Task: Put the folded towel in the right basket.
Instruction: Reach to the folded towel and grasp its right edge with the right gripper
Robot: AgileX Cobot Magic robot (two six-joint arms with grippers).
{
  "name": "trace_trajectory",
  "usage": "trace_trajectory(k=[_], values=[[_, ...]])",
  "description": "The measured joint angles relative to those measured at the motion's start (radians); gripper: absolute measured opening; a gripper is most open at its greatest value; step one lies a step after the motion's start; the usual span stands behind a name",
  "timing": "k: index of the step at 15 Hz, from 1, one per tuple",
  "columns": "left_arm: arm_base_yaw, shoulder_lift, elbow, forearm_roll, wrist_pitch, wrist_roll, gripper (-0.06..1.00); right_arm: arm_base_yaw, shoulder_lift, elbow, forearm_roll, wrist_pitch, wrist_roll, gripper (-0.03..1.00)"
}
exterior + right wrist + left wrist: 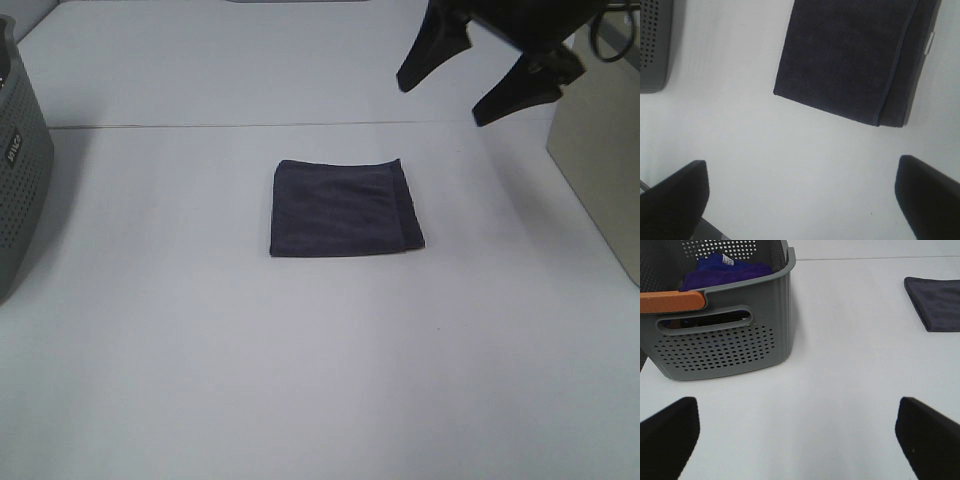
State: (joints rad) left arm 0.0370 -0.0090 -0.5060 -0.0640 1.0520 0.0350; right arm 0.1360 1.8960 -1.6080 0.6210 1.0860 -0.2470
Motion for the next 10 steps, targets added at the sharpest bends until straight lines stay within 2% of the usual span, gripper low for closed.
trace_trajectory(k=[4,6,8,10], values=[[0.0,0.0,0.0,0.0,0.0,0.0,0.99,0.0,0.26,-0.182,-0.017,0.01,0.0,0.97],[0.0,0.0,0.0,0.0,0.0,0.0,0.99,0.0,0.357,-0.264,-0.07,0.016,0.001,0.97],[0.0,0.0,0.0,0.0,0.0,0.0,0.99,-0.005,0.432,-0.306,-0.119,0.017,0.028,0.97],[0.0,0.0,0.0,0.0,0.0,0.0,0.99,-0.025,0.507,-0.313,-0.113,0.005,0.056,0.97]])
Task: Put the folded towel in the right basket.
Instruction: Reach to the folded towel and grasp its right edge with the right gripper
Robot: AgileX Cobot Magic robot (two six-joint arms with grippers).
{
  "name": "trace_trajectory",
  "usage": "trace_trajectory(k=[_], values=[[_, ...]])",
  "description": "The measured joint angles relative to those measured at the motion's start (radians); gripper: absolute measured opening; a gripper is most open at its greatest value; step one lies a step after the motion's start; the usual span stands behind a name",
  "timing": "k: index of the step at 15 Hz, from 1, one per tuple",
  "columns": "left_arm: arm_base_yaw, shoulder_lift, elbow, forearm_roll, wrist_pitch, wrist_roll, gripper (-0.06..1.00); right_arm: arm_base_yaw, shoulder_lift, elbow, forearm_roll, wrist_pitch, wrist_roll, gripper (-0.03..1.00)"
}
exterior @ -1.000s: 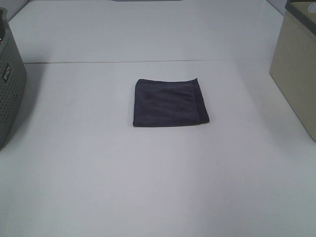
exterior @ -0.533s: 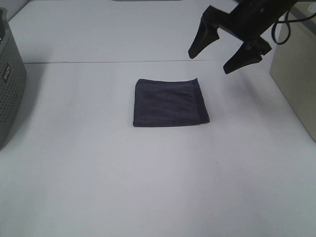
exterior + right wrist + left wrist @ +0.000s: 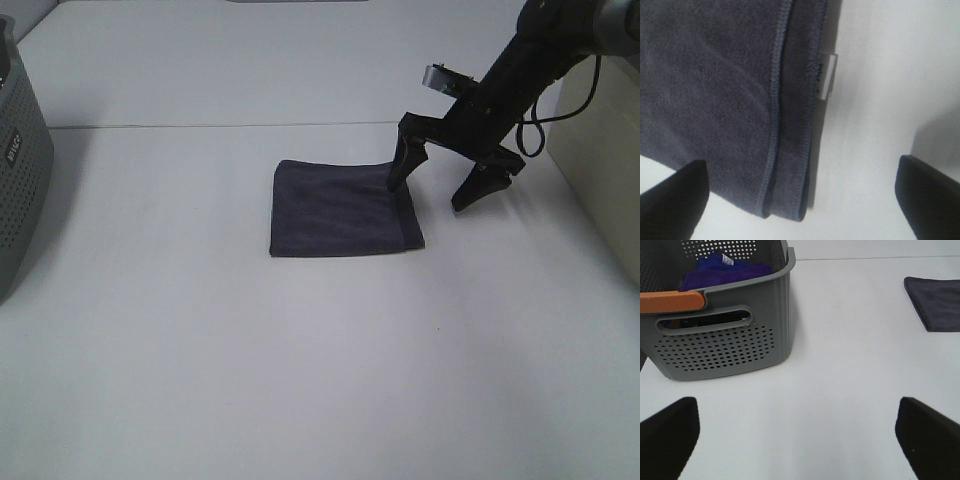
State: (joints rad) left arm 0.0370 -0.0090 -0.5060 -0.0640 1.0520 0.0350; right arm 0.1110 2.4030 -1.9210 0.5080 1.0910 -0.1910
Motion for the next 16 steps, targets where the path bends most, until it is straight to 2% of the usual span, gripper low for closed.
trace_trajectory(k=[7,10,13,15,16], values=[[0.0,0.0,0.0,0.0,0.0,0.0,0.99,-0.022,0.043,-0.012,0.066,-0.028,-0.004,0.97],[0.0,0.0,0.0,0.0,0.0,0.0,0.99,-0.012,0.081,-0.024,0.183,-0.033,-0.004,0.96],[0.0,0.0,0.0,0.0,0.0,0.0,0.99,0.072,0.128,-0.038,0.282,-0.073,-0.004,0.93],[0.0,0.0,0.0,0.0,0.0,0.0,0.99,0.126,0.147,-0.041,0.331,-0.131,-0.004,0.87],[0.0,0.0,0.0,0.0,0.0,0.0,0.99,0.18,0.167,-0.042,0.348,-0.214,-0.002,0.58]])
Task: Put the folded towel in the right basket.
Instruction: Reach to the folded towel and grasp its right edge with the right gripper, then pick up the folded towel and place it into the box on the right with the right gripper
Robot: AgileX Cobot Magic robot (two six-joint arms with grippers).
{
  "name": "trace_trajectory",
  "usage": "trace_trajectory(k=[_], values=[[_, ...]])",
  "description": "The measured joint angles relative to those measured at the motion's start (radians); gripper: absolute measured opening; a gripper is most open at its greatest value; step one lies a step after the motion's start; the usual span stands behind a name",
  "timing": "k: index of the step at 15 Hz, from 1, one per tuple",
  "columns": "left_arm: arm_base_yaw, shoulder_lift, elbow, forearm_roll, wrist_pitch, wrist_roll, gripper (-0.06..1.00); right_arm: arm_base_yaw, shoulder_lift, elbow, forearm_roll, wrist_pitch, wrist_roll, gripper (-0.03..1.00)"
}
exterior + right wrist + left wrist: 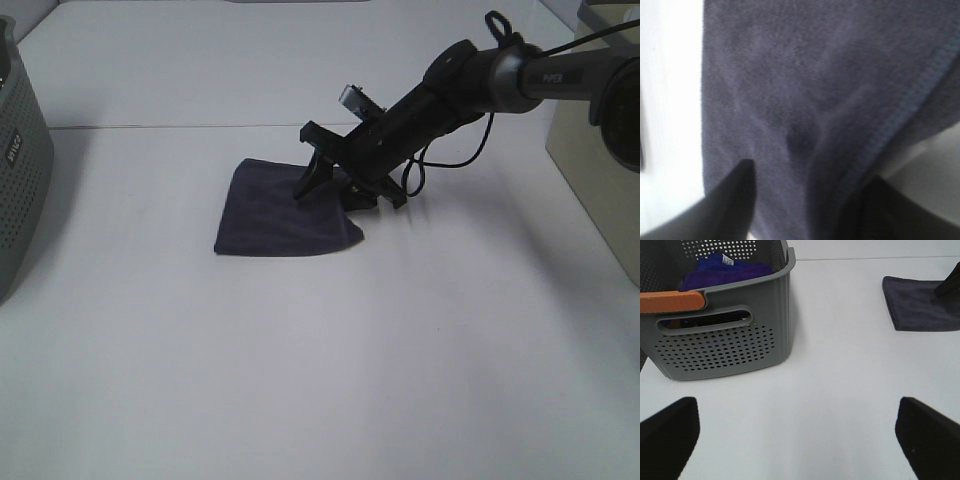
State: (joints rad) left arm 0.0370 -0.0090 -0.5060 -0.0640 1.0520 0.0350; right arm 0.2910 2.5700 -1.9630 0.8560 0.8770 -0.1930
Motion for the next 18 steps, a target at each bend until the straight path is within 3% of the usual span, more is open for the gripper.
trace_trajectory(k=[2,3,8,14,16,17,18], values=[[0.0,0.0,0.0,0.0,0.0,0.0,0.99,0.017,0.014,0.001,0.002,-0.052,0.001,0.15],[0.0,0.0,0.0,0.0,0.0,0.0,0.99,0.017,0.014,0.001,0.011,-0.053,0.001,0.05],[0.0,0.0,0.0,0.0,0.0,0.0,0.99,0.017,0.008,-0.002,0.014,-0.028,0.0,0.05],[0.0,0.0,0.0,0.0,0.0,0.0,0.99,0.005,-0.183,-0.21,-0.286,0.269,0.09,0.05],[0.0,0.0,0.0,0.001,0.0,0.0,0.99,-0.051,-0.302,-0.319,-0.36,0.32,0.114,0.05],[0.0,0.0,0.0,0.005,0.0,0.0,0.99,-0.148,-0.417,-0.37,-0.422,0.327,0.134,0.05],[0.0,0.0,0.0,0.005,0.0,0.0,0.99,-0.183,-0.446,-0.374,-0.437,0.327,0.134,0.05]])
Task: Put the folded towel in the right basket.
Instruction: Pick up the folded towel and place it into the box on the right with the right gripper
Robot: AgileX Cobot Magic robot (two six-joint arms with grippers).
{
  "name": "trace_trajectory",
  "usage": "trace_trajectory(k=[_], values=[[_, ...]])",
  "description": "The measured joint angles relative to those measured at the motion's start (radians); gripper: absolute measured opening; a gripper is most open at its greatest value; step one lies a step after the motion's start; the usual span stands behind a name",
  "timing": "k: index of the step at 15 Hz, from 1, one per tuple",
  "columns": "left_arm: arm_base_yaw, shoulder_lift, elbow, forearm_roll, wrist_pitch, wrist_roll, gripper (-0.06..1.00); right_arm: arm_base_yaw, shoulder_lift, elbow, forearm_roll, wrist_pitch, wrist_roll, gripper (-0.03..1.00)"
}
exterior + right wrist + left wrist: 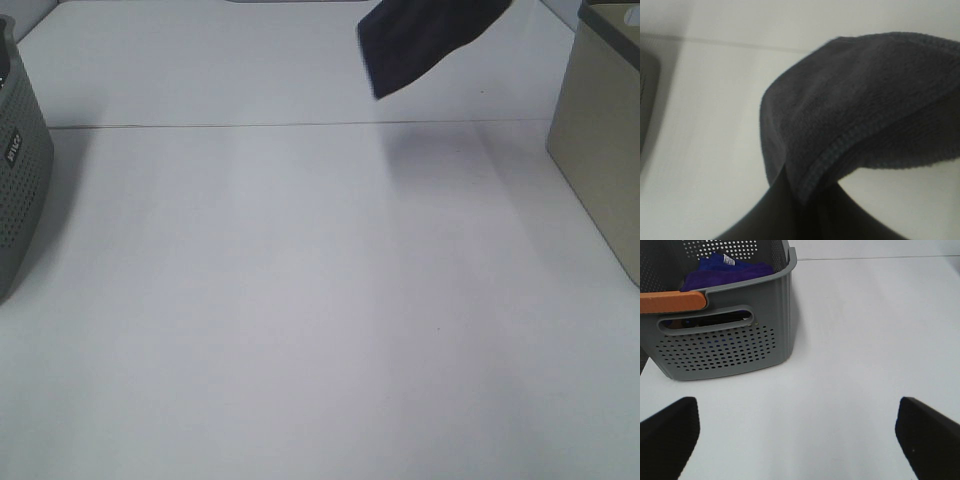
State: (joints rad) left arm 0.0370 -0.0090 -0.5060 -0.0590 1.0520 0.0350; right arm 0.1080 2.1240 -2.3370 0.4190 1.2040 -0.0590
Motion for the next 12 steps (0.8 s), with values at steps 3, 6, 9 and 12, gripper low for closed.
trace_trajectory(k=[3,6,9,12], values=[[0.0,0.0,0.0,0.0,0.0,0.0,0.99,-0.236,-0.129,-0.001,-0.048,0.002,-0.006,0.05],[0.0,0.0,0.0,0.0,0.0,0.0,0.99,-0.41,-0.154,-0.003,-0.094,0.008,-0.043,0.05],[0.0,0.0,0.0,0.002,0.0,0.0,0.99,-0.449,-0.071,-0.003,-0.246,0.01,-0.053,0.05],[0.0,0.0,0.0,0.003,0.0,0.0,0.99,-0.449,0.011,-0.002,-0.266,0.016,-0.001,0.12]])
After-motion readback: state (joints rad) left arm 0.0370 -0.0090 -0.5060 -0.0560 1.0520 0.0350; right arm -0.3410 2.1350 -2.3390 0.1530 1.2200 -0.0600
